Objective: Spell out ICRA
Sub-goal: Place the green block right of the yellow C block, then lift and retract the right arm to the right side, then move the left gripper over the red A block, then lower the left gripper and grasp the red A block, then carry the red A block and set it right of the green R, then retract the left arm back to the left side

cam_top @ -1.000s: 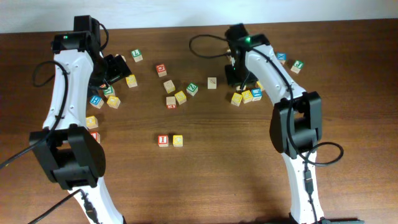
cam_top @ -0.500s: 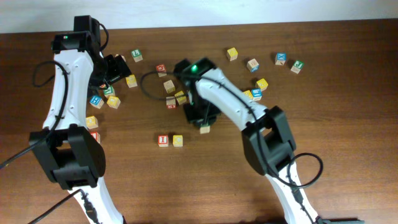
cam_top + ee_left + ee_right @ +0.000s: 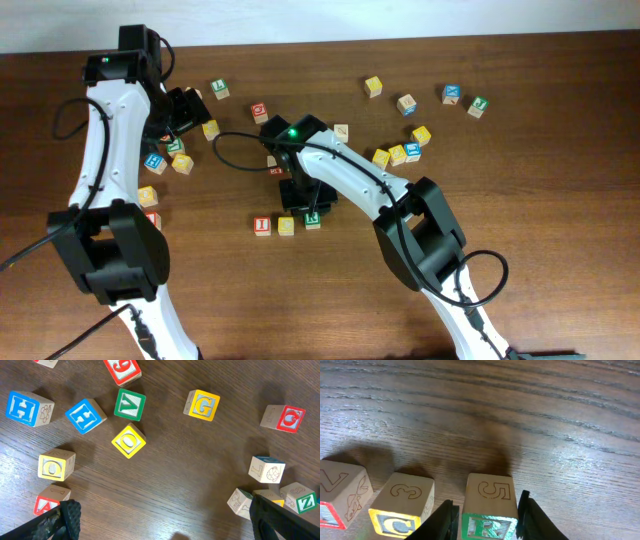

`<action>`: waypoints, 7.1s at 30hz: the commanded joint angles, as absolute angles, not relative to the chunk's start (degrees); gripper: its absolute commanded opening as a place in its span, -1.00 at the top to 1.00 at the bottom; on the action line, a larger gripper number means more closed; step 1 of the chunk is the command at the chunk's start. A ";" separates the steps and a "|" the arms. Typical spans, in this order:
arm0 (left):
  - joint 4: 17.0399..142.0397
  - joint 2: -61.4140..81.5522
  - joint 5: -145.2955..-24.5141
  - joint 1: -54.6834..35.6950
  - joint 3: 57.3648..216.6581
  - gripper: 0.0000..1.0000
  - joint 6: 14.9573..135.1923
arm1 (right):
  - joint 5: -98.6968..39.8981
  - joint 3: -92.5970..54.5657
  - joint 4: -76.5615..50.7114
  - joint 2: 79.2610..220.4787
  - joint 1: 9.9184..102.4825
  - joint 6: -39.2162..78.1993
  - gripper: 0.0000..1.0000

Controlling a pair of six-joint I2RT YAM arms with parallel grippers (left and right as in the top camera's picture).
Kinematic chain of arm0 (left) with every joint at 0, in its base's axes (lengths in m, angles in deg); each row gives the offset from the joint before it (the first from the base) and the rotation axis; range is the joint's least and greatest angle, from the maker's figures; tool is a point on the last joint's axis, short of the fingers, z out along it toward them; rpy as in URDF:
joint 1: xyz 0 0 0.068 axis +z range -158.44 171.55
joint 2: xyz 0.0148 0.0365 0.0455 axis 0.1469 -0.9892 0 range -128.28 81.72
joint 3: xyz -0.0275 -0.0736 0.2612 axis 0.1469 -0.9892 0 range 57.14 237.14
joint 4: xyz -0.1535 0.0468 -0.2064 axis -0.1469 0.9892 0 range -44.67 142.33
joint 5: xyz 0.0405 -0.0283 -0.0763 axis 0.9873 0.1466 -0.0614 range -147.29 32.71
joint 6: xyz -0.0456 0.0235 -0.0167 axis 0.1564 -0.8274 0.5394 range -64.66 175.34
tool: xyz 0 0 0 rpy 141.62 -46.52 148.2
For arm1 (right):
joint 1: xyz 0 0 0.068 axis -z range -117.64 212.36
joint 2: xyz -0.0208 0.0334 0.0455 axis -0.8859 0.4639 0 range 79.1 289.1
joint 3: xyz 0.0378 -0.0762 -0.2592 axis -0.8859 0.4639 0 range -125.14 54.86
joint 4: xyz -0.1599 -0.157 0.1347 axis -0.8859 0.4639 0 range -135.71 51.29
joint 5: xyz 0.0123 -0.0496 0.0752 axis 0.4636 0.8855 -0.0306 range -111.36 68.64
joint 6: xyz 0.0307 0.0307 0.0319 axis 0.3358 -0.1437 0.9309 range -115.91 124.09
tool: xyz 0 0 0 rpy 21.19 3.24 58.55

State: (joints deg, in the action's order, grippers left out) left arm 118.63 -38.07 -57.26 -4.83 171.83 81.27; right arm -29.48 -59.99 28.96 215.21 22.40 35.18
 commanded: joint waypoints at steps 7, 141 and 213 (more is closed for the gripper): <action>118.67 -37.52 -56.86 -4.63 172.29 -0.98 81.16 | -32.03 -60.29 29.36 214.45 22.18 35.88 0.26; 102.70 -14.47 -85.12 2.30 136.92 0.82 60.73 | -23.66 -75.94 51.39 193.90 72.89 16.13 -0.97; 135.48 -35.91 -61.12 -7.41 170.45 -0.75 73.18 | -33.06 -74.59 51.63 193.90 71.90 16.19 -0.96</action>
State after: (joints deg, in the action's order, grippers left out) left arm 137.95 -35.78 -59.16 -3.78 175.72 76.18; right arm -26.79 -76.03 51.28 193.90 72.74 16.13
